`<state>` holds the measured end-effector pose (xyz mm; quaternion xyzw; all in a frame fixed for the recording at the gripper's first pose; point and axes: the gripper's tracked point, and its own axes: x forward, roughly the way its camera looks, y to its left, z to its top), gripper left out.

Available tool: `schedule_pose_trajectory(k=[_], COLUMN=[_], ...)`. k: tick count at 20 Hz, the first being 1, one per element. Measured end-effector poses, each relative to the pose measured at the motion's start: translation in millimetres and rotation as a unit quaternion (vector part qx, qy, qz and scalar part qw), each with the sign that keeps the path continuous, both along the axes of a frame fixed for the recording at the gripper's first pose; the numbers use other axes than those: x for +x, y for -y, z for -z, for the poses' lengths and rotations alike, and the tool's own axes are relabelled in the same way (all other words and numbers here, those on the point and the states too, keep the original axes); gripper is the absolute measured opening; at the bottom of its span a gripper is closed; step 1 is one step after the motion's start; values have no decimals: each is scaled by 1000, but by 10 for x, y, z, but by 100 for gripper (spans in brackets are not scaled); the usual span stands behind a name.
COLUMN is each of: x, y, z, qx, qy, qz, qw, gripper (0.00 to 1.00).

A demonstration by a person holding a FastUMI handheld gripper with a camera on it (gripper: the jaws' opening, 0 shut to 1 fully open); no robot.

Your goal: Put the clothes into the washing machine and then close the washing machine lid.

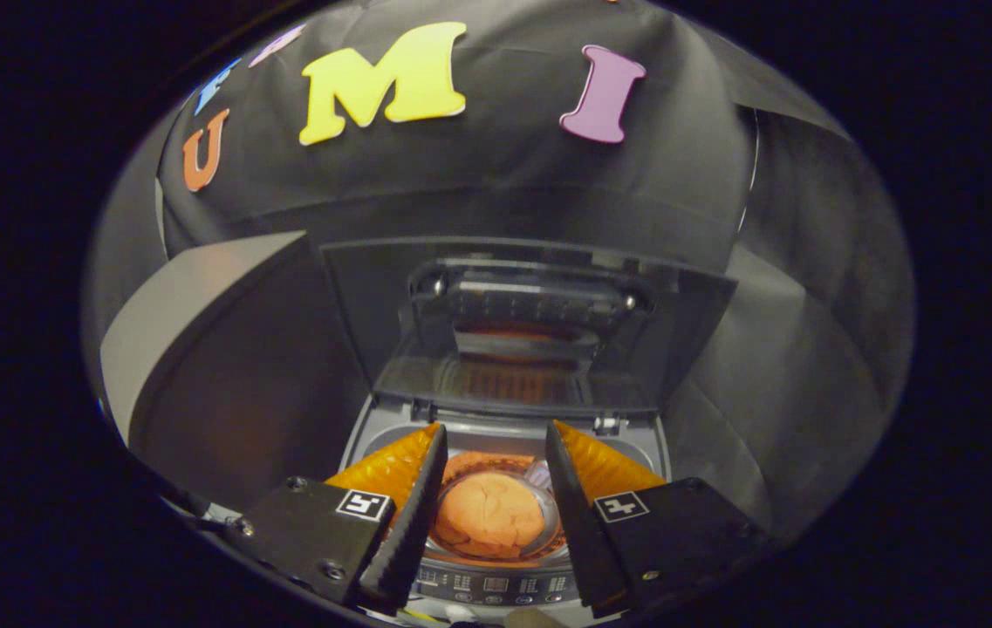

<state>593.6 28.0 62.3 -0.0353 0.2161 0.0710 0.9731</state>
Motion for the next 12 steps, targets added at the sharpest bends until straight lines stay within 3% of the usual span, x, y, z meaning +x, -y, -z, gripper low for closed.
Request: schedule_pose_trajectory(k=[12], x=[669], y=[27], z=[-1048], qx=[30], qy=[73], qz=[21], qw=[997], gripper=[71])
